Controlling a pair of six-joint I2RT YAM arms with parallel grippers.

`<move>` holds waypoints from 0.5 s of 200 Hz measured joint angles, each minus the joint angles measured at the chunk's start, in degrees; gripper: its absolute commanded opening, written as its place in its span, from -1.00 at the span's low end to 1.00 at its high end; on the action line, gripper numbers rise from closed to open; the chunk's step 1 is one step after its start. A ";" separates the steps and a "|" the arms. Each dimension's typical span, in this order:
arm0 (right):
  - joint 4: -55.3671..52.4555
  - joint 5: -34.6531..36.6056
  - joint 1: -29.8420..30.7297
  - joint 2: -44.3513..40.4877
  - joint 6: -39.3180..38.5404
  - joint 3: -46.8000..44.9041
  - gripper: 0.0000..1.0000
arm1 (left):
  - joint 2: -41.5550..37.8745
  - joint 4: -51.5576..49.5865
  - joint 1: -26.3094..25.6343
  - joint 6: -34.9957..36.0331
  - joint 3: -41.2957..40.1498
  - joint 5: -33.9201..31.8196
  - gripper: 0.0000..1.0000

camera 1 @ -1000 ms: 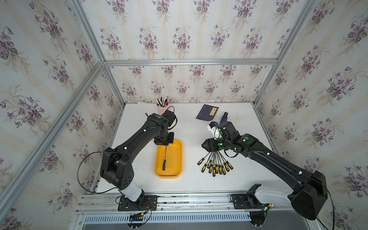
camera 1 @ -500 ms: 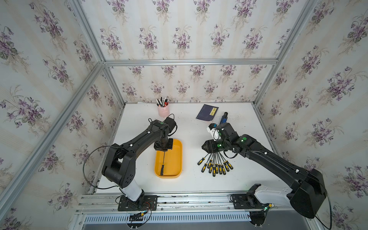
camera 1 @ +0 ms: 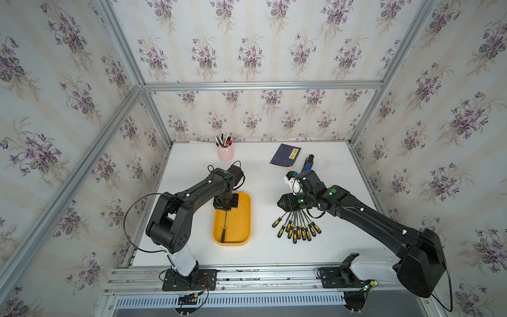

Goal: Put the file tool into the storage box
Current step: Place the file tool in the storage box.

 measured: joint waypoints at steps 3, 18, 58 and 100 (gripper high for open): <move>0.04 0.00 0.00 0.00 0.00 -0.11 0.26 | 0.09 0.04 0.02 0.00 -0.07 -0.02 -1.00; 0.37 0.00 0.00 -0.02 0.00 -0.61 0.26 | 0.44 0.13 0.09 0.00 -0.42 -0.26 -1.00; 0.94 0.02 0.00 -0.11 0.44 -2.16 0.26 | 1.70 0.68 0.24 0.00 -1.07 -0.55 -1.00; 1.53 0.07 0.00 -0.11 1.31 -3.80 0.26 | 2.38 1.73 0.33 0.00 -1.79 -1.01 -1.00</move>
